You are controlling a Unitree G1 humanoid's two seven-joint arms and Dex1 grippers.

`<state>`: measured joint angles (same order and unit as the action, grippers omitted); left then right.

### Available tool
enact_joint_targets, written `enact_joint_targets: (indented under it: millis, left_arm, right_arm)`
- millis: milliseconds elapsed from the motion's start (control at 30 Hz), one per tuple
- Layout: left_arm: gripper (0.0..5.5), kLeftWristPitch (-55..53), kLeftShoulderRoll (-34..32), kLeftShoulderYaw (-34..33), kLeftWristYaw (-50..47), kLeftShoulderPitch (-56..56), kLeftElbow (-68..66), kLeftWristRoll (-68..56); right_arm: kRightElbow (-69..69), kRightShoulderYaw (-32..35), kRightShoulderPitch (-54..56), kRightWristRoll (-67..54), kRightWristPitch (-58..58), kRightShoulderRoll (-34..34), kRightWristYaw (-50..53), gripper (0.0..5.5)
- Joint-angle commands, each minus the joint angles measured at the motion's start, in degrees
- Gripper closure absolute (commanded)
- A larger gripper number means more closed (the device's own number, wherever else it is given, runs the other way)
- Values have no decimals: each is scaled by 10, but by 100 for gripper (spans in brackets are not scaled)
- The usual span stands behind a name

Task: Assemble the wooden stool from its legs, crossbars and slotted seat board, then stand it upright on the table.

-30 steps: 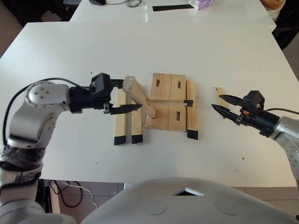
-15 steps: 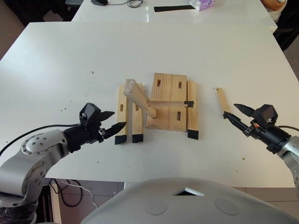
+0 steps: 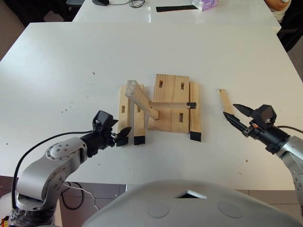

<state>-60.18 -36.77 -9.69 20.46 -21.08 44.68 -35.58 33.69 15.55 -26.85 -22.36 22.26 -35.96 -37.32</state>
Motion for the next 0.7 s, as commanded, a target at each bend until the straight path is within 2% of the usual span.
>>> enact_joint_targets:
  millis: [33,200,367,633,700]
  left_arm:
    - [216,-17,-13,-1,-11,-15,-12,24]
    - [216,-15,-36,-9,2,-9,-54,44]
    - [216,-17,-50,-21,17,47,-121,50]
    - [216,42,-54,31,57,107,-236,88]
    - [239,57,-50,27,73,107,-258,86]
  right_arm:
    - [4,-4,2,4,-2,3,3,325]
    - [7,-7,-6,7,-3,11,10,325]
    - [10,-13,-11,14,-6,23,20,325]
    - [-13,-26,30,15,-3,12,10,325]
    - [-19,-25,44,13,-1,4,3,325]
